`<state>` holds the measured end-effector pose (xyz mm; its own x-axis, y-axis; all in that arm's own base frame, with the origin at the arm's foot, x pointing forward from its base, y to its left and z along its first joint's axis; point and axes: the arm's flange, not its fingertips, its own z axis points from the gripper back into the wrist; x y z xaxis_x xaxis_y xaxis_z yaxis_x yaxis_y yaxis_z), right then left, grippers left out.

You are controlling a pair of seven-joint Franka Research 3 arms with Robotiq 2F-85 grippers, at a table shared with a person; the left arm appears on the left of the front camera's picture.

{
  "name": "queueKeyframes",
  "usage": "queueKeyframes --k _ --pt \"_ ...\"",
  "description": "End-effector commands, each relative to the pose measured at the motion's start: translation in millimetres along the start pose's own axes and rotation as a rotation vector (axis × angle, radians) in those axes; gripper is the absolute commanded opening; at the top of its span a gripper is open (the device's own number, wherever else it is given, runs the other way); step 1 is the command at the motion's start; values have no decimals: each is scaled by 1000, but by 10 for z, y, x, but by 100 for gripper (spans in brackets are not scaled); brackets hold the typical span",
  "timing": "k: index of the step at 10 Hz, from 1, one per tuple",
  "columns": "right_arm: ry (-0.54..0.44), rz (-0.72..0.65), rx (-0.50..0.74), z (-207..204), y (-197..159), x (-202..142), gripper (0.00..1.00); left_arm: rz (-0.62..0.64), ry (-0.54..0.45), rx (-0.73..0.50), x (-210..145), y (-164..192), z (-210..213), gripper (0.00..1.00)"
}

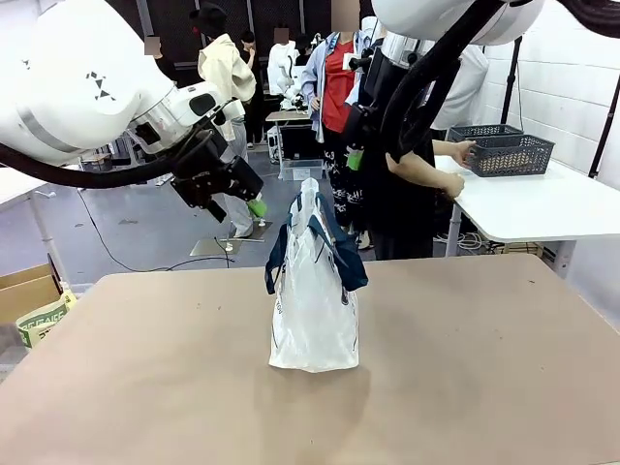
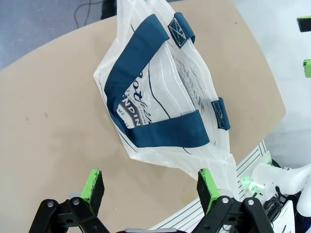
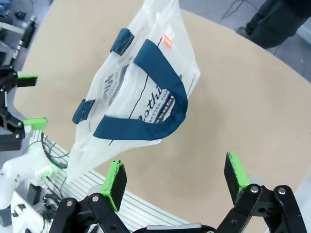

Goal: Transfer purchased items from the store into the shopping bag.
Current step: Open the Reusable shopping bag in the center of the table.

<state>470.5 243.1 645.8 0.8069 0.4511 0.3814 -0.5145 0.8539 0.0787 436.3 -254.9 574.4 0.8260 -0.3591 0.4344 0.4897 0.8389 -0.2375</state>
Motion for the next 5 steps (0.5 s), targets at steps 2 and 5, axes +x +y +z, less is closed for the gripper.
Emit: queueKeyframes --k 2,5 --pt "0 0 0 0 0 0 100 0 0 0 0 0 0 100" --pt "34 -90 -14 -218 119 363 100 129 49 -100 71 -146 -124 100"
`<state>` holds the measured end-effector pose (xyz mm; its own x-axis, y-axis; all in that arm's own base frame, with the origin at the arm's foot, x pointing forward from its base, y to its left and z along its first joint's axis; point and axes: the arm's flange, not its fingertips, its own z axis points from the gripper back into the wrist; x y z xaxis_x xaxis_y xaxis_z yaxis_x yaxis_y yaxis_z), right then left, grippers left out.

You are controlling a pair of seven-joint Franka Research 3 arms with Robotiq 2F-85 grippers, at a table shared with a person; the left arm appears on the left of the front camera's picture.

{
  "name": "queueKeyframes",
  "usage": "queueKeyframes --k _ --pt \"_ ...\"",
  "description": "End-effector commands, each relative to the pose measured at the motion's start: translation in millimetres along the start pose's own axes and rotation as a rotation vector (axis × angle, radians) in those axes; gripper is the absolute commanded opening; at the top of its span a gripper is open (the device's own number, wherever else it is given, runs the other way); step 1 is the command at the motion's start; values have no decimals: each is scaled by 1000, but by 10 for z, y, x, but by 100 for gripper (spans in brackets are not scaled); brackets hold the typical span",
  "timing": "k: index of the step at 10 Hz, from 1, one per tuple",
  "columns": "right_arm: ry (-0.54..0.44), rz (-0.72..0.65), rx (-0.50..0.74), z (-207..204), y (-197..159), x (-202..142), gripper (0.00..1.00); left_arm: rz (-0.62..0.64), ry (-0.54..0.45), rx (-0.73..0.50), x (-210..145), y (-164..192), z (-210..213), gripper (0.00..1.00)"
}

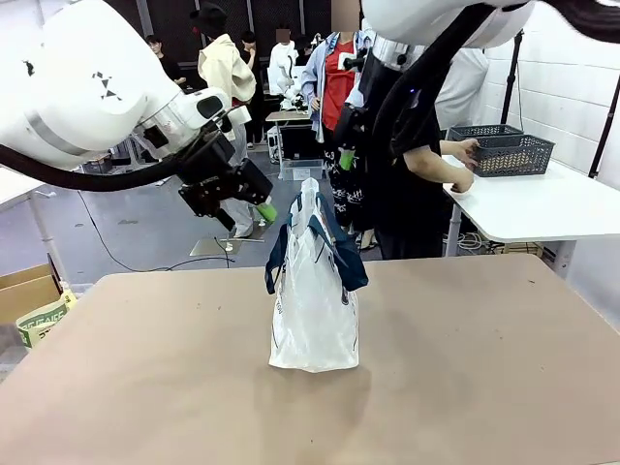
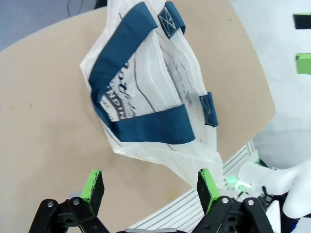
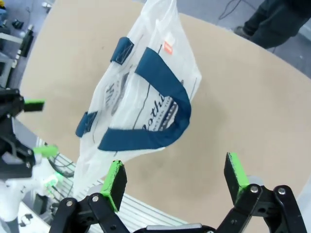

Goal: Transfer purchased items from the store into the shopping bag.
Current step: Open the Reusable shopping bag in the center of the table.

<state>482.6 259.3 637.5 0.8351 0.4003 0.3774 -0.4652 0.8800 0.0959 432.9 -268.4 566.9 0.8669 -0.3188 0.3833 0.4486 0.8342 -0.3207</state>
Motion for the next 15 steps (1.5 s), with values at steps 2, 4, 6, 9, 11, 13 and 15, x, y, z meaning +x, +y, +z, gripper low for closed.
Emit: queueKeyframes --k 2,4,6,9,11,13,15 --pt "65 -76 45 -287 55 394 100 69 36 -62 120 -58 -106 100" --pt "99 -86 81 -494 26 499 100 98 39 -56 149 -55 -236 100" --pt "123 -64 119 -674 74 532 100 95 25 -69 180 -45 -275 100" --pt "123 -61 147 -786 102 576 100 93 15 -83 211 -12 -280 100" --pt "163 -71 141 -927 136 622 100 102 12 -75 229 10 -280 100" --pt "190 -78 150 -1039 173 620 100 113 0 -67 253 33 -309 100" --pt "202 -83 152 -1126 186 610 100 123 8 -57 335 43 -405 100"
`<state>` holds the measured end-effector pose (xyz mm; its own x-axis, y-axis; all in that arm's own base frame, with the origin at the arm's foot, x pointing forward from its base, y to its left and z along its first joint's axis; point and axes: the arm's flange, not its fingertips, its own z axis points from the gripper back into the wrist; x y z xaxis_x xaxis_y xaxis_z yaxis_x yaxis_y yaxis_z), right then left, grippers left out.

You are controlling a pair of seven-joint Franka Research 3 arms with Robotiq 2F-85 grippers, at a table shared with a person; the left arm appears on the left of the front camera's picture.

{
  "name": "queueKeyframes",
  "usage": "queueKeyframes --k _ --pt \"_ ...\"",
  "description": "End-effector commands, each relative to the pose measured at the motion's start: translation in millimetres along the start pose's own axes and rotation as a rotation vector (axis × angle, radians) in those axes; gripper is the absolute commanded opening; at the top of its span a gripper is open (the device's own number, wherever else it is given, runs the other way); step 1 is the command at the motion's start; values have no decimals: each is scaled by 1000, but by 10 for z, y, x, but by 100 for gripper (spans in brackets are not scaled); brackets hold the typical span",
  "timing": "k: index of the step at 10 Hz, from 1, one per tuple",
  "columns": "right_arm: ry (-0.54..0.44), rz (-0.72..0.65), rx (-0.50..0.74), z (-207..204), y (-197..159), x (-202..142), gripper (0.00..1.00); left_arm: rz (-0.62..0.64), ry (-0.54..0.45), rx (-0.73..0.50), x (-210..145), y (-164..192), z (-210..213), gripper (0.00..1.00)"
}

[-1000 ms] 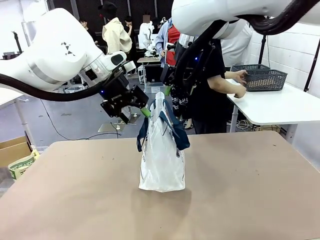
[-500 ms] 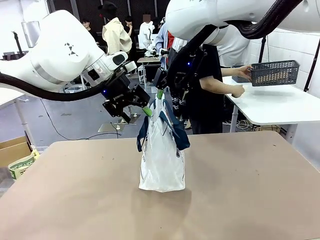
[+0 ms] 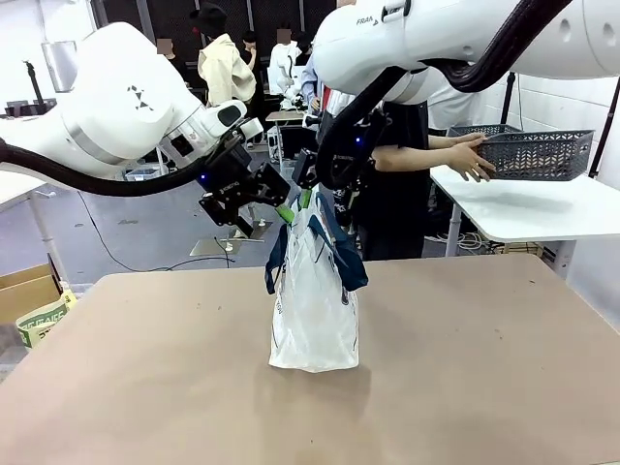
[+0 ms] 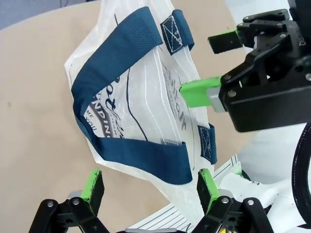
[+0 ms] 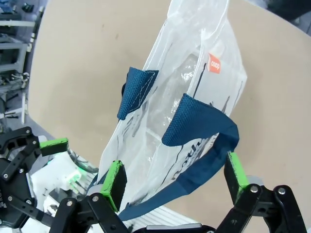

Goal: Transfer purchased items from the store into the shopping bag.
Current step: Open the Reusable shopping bag in the center of the table.

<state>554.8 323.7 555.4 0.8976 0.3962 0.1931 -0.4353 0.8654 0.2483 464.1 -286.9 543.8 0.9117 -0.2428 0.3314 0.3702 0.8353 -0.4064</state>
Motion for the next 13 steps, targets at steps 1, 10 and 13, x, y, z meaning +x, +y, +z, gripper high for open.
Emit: queueKeyframes --k 1,10,13 --pt "27 -26 15 -43 35 56 100 28 -5 7 133 -18 -105 100" --pt "60 -7 16 -245 -20 -12 20 66 -12 64 121 34 -310 1" --pt "76 -20 17 -274 -70 -126 0 73 -19 82 57 102 -225 0"
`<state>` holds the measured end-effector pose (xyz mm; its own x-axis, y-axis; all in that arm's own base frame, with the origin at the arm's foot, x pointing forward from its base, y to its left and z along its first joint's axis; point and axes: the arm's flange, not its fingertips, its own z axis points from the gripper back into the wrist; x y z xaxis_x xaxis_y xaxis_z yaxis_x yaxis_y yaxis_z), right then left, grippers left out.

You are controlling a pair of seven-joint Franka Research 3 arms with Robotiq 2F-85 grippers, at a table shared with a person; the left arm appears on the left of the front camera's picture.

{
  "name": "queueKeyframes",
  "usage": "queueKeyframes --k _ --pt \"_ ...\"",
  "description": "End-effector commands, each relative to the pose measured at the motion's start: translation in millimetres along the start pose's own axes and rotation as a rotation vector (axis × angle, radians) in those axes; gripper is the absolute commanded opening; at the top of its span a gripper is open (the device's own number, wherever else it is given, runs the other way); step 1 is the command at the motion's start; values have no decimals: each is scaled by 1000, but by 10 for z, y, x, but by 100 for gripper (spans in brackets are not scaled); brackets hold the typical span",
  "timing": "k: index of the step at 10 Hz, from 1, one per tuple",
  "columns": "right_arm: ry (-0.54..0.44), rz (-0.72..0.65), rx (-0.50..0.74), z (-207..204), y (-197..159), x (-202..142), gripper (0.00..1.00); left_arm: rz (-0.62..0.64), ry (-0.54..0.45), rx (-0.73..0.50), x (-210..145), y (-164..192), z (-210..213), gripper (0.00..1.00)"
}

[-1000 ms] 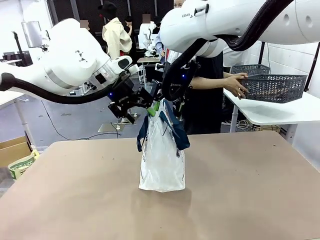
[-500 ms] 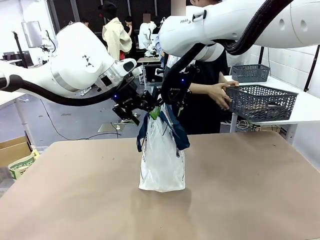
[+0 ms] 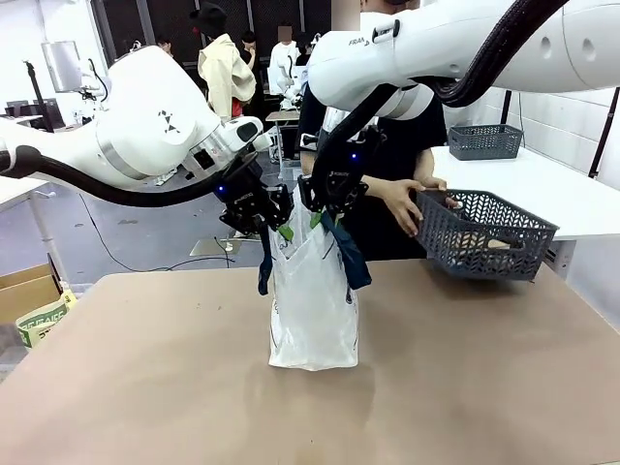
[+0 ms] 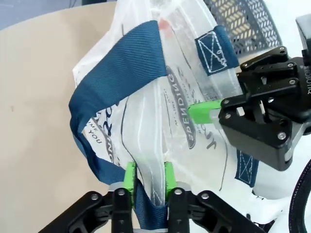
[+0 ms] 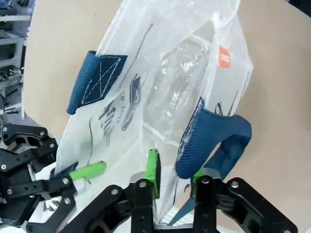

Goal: Transfer purchased items from the store into the shopping bag.
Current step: Open the Reusable shopping bag in the center of the table.

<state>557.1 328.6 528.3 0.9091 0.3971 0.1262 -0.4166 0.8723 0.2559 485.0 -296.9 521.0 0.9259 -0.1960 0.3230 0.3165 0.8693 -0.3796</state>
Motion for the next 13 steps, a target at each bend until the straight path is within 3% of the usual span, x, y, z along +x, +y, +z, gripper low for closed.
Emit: queueKeyframes --k 1,9,13 --pt "12 -1 -4 16 -64 -156 0 21 -8 38 -111 48 83 0" --pt "-63 -38 -94 363 -438 -760 0 -50 -22 119 -326 296 347 0" --pt "-71 67 -241 413 -550 -806 0 -177 -10 337 -425 265 443 0"
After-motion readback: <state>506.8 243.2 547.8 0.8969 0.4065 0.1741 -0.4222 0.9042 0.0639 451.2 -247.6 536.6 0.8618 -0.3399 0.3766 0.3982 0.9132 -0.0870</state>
